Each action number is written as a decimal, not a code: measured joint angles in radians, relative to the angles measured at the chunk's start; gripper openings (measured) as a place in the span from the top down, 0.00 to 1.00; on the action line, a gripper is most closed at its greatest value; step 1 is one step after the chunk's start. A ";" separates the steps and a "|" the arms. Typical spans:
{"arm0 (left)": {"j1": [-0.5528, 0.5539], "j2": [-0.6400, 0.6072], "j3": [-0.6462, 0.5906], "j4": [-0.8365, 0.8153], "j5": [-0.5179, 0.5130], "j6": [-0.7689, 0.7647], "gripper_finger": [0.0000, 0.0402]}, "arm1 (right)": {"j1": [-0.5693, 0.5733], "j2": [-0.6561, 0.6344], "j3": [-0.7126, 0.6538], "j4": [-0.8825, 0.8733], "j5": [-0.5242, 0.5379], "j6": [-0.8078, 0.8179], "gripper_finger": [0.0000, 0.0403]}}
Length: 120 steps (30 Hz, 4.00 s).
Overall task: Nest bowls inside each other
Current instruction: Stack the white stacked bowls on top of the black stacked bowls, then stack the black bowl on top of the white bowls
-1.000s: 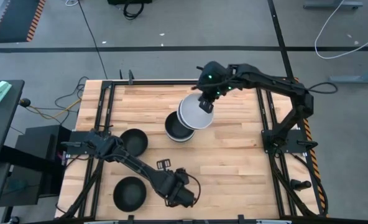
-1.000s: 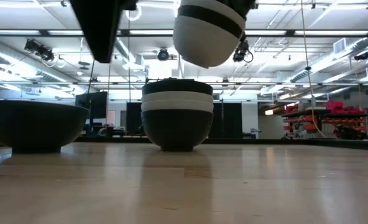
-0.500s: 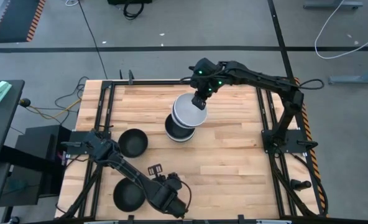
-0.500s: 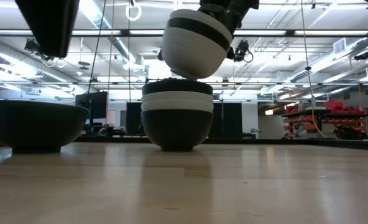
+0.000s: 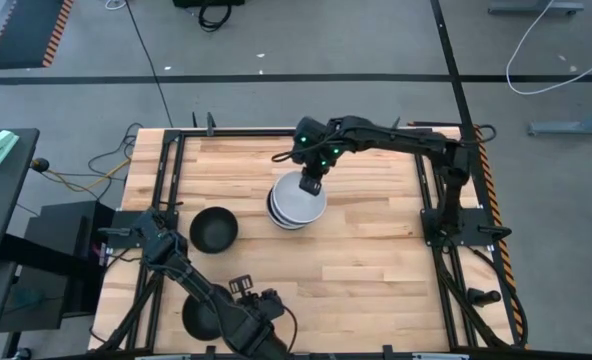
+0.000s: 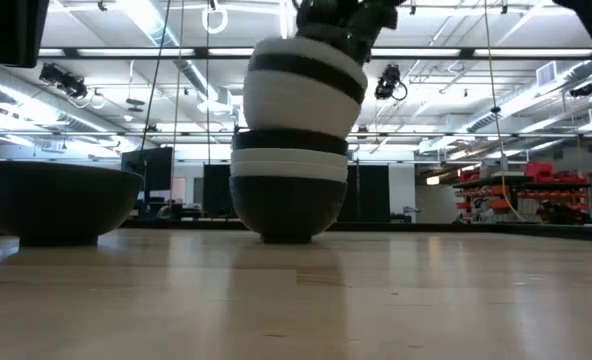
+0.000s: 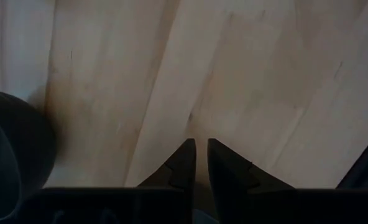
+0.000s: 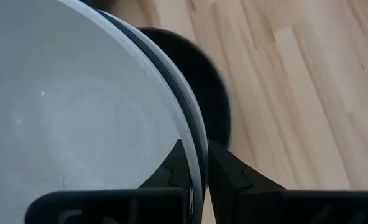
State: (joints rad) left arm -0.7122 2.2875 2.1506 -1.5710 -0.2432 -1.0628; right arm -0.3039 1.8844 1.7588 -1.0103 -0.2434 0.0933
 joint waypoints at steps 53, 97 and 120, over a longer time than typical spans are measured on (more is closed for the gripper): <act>-0.004 0.001 0.001 0.000 -0.063 -0.014 0.96 | -0.029 0.046 -0.005 -0.264 0.115 0.012 0.91; 0.137 0.001 0.001 0.000 -0.071 0.095 0.96 | 0.046 -0.334 -0.062 -0.230 0.244 0.113 0.54; 0.427 -0.075 0.001 0.000 0.036 0.215 0.92 | 0.355 -0.742 -0.687 -0.136 0.326 0.301 0.54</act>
State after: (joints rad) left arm -0.2851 2.2123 2.1517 -1.5711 -0.2072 -0.8481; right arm 0.0507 1.1425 1.0720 -1.1463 0.0823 0.3941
